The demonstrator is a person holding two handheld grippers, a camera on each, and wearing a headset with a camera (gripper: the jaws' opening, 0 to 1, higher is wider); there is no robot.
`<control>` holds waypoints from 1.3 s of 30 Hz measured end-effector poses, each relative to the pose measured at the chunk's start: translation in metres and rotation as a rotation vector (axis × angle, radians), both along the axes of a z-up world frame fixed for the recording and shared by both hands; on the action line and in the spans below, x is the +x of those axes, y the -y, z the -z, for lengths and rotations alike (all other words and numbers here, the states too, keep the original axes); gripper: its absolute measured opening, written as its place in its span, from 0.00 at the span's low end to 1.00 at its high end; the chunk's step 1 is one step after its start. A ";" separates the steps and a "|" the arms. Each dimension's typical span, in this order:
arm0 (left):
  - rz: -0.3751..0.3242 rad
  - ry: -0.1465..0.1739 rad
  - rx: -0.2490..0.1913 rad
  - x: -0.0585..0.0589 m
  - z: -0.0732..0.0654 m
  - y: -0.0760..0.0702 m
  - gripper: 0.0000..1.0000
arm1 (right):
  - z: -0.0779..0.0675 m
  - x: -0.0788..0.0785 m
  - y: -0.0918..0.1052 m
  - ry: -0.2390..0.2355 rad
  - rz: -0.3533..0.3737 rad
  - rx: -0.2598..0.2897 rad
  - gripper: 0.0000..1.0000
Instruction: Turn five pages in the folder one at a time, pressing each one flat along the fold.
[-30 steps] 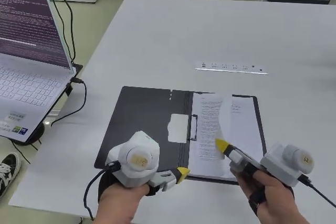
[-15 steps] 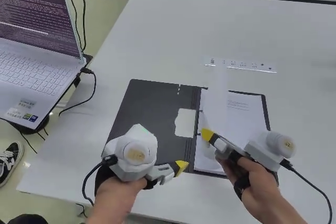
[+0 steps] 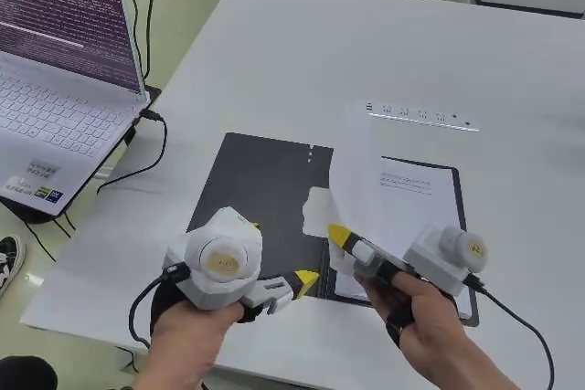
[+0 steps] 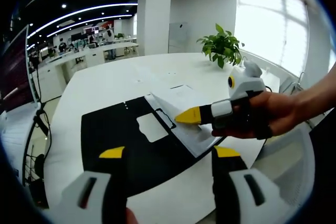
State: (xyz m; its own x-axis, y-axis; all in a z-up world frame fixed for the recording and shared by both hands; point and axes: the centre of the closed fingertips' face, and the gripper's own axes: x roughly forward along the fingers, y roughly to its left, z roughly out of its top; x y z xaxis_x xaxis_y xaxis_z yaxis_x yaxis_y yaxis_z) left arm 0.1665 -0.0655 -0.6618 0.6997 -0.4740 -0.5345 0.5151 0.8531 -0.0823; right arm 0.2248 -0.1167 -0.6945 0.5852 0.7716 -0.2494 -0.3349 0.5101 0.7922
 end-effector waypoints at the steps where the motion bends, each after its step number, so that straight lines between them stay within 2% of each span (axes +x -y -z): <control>1: 0.001 0.000 0.000 0.000 0.000 0.000 0.65 | 0.000 0.000 -0.001 -0.001 -0.001 0.000 0.00; 6: -0.006 -0.001 -0.013 -0.002 0.001 -0.006 0.65 | 0.005 -0.005 -0.021 -0.016 -0.031 -0.006 0.00; 10: -0.005 -0.011 -0.003 -0.007 0.007 -0.012 0.65 | 0.006 -0.006 -0.036 -0.021 -0.053 -0.004 0.00; 18: -0.052 -0.024 -0.017 -0.009 0.012 -0.033 0.65 | 0.012 -0.006 -0.065 -0.037 -0.087 0.004 0.00; 23: -0.073 -0.028 -0.018 -0.006 0.015 -0.044 0.65 | 0.016 -0.005 -0.077 -0.057 -0.090 0.015 0.00; 29: -0.109 -0.020 -0.034 -0.004 0.012 -0.054 0.64 | 0.023 0.000 -0.085 -0.082 -0.082 0.022 0.00; 35: -0.111 -0.032 -0.026 -0.007 0.018 -0.053 0.64 | 0.042 0.003 -0.093 -0.097 -0.095 0.005 0.00; 39: -0.110 -0.040 -0.035 -0.009 0.021 -0.052 0.64 | 0.056 0.005 -0.095 -0.126 -0.090 0.007 0.00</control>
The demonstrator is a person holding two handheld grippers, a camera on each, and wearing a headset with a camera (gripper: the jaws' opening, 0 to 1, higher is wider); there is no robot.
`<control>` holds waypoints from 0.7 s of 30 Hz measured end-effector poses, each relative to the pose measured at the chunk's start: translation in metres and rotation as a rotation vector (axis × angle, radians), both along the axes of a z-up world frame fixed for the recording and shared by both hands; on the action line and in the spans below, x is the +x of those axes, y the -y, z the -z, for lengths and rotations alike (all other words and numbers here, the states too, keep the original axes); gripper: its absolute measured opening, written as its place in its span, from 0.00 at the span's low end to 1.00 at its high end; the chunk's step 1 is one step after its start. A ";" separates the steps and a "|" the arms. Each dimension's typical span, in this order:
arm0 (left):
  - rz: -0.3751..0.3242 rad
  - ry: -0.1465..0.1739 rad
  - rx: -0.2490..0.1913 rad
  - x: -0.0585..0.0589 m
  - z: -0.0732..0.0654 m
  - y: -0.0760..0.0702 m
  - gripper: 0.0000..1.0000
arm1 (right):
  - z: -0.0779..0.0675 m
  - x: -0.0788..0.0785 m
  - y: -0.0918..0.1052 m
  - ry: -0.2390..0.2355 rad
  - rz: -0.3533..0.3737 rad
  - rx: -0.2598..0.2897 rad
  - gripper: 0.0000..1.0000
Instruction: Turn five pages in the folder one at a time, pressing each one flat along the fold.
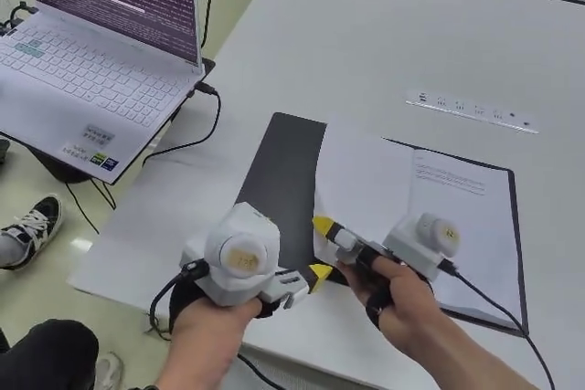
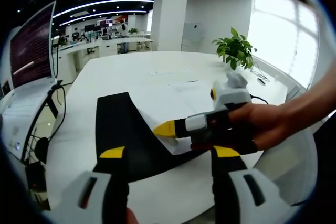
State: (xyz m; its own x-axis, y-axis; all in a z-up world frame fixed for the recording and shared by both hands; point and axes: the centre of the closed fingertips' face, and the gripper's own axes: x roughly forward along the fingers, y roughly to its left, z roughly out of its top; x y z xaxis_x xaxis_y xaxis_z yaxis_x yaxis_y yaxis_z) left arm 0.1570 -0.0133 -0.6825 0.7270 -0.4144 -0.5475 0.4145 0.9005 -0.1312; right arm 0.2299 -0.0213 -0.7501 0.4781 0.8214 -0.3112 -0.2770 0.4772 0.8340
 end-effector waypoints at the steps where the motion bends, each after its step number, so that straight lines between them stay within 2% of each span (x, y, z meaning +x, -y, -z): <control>1: 0.001 -0.002 0.000 -0.001 0.000 0.000 0.64 | 0.002 -0.003 -0.001 -0.008 -0.007 -0.009 0.00; 5: -0.002 -0.008 0.000 -0.002 0.003 -0.002 0.64 | 0.016 -0.002 -0.003 -0.045 -0.024 -0.025 0.00; 14: -0.013 -0.024 -0.007 -0.005 0.008 -0.007 0.63 | 0.041 0.002 -0.008 -0.061 -0.023 -0.080 0.00; 18: -0.019 -0.025 -0.007 -0.004 0.007 -0.008 0.63 | 0.049 0.003 -0.007 -0.077 -0.007 -0.090 0.00; 21: -0.020 -0.025 -0.005 -0.003 0.007 -0.009 0.63 | 0.048 0.004 -0.007 -0.079 0.004 -0.072 0.00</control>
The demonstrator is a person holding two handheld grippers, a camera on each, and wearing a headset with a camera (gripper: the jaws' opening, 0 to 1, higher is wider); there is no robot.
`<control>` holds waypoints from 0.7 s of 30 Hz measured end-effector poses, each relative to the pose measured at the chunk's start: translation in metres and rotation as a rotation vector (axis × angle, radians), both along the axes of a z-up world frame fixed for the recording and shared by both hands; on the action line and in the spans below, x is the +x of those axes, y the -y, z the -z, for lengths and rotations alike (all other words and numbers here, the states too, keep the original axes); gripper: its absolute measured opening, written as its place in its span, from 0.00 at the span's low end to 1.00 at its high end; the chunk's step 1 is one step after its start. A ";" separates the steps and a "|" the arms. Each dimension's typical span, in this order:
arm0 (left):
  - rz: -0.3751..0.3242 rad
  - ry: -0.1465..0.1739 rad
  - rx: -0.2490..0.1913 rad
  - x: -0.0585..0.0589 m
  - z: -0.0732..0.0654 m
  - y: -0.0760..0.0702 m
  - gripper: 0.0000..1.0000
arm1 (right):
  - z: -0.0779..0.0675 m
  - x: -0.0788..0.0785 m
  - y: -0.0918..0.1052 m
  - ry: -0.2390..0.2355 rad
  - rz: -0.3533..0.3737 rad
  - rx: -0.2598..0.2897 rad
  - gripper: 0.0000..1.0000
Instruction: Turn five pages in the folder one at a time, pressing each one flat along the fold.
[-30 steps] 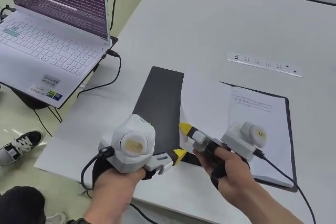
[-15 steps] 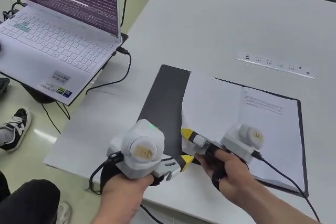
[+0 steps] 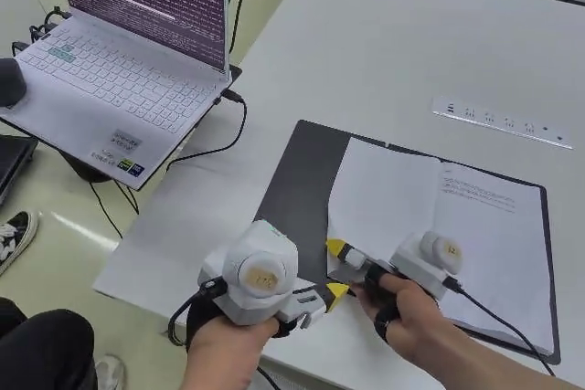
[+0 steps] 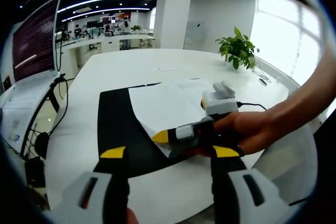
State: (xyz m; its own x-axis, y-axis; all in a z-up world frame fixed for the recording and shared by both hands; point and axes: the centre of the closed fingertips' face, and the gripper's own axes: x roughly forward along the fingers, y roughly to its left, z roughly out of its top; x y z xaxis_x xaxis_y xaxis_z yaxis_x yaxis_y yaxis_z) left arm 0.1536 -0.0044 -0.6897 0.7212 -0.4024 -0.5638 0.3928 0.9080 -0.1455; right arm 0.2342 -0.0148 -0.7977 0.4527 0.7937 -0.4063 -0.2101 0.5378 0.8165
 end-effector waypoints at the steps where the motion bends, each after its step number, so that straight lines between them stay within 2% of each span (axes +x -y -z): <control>1: 0.001 0.001 0.000 0.000 0.000 0.000 0.63 | -0.001 0.000 0.000 -0.002 0.000 0.003 0.00; 4: 0.005 0.004 0.003 0.001 -0.001 0.001 0.63 | -0.005 -0.002 -0.004 0.033 -0.021 0.007 0.04; 15: 0.022 0.006 0.003 -0.001 -0.003 0.012 0.62 | -0.020 -0.013 -0.008 0.034 -0.044 0.075 0.25; 20: 0.025 0.004 0.009 0.002 -0.002 0.013 0.62 | -0.030 -0.021 -0.001 0.058 -0.075 0.081 0.32; 21: 0.026 0.005 0.010 0.004 -0.002 0.013 0.61 | -0.034 -0.021 0.002 0.076 -0.080 0.078 0.32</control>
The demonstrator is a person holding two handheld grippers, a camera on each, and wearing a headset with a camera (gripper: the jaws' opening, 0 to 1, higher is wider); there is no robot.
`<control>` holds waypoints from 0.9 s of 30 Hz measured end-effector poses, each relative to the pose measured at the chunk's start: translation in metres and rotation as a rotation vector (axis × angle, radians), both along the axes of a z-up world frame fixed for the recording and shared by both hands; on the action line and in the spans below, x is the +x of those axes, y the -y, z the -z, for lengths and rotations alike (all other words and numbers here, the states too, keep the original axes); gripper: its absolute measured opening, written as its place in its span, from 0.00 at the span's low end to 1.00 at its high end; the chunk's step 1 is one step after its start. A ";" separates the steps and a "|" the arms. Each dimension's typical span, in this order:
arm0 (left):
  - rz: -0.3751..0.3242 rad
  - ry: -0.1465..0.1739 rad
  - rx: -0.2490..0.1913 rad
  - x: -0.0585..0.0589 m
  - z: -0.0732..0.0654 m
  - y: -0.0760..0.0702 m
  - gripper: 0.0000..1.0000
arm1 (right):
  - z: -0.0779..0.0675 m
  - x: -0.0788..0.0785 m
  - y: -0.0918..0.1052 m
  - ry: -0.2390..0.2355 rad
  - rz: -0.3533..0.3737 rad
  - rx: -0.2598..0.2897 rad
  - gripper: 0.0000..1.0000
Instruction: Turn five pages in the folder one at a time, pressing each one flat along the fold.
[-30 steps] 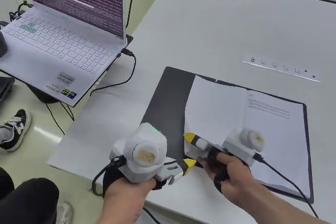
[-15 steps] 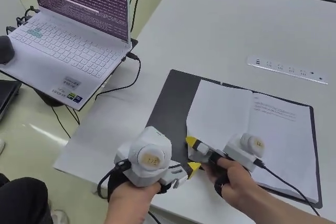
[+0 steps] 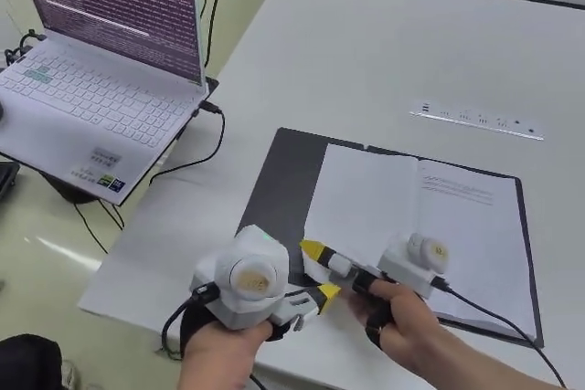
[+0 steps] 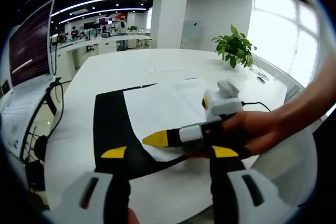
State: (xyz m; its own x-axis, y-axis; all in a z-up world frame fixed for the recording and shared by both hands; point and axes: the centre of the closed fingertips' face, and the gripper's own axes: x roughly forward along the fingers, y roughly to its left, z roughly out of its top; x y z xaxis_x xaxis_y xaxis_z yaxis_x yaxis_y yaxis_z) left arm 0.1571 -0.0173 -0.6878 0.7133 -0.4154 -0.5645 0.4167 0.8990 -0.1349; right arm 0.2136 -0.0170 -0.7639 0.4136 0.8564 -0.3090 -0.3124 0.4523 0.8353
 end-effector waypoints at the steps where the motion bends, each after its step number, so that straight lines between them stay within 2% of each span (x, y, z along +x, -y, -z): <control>1: 0.001 0.002 0.002 0.001 0.000 0.000 0.61 | -0.003 0.001 0.003 0.015 -0.001 -0.001 0.32; 4: -0.006 0.006 0.003 0.005 -0.001 -0.004 0.59 | -0.018 0.001 0.016 0.054 -0.007 -0.010 0.33; 6: -0.011 0.008 0.003 0.006 0.000 -0.006 0.56 | -0.024 0.002 0.024 0.102 -0.015 -0.027 0.35; 9: -0.013 0.008 -0.003 0.009 0.002 -0.007 0.51 | -0.032 0.001 0.042 0.154 -0.034 -0.082 0.35; 12: -0.008 0.005 0.006 0.012 0.003 -0.007 0.49 | -0.037 0.005 0.064 0.185 0.010 -0.108 0.31; 14: -0.007 0.008 0.008 0.014 0.004 -0.007 0.46 | -0.044 0.008 0.080 0.193 0.057 -0.095 0.32; 17: -0.003 0.004 0.018 0.017 0.008 -0.008 0.40 | -0.044 0.007 0.099 0.198 0.092 -0.114 0.31; 21: 0.007 -0.028 0.055 0.020 0.021 -0.012 0.36 | -0.045 0.005 0.128 0.187 0.165 -0.121 0.29; 27: 0.019 -0.056 0.064 0.025 0.035 -0.011 0.25 | -0.050 0.007 0.147 0.190 0.213 -0.131 0.26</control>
State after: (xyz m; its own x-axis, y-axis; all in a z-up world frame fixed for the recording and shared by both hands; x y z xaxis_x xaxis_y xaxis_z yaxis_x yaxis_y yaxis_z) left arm 0.1816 -0.0062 -0.7230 0.6725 -0.3903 -0.6288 0.4272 0.8985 -0.1008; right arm 0.2206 -0.1644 -0.7139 0.6406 0.7022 -0.3108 -0.3436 0.6241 0.7017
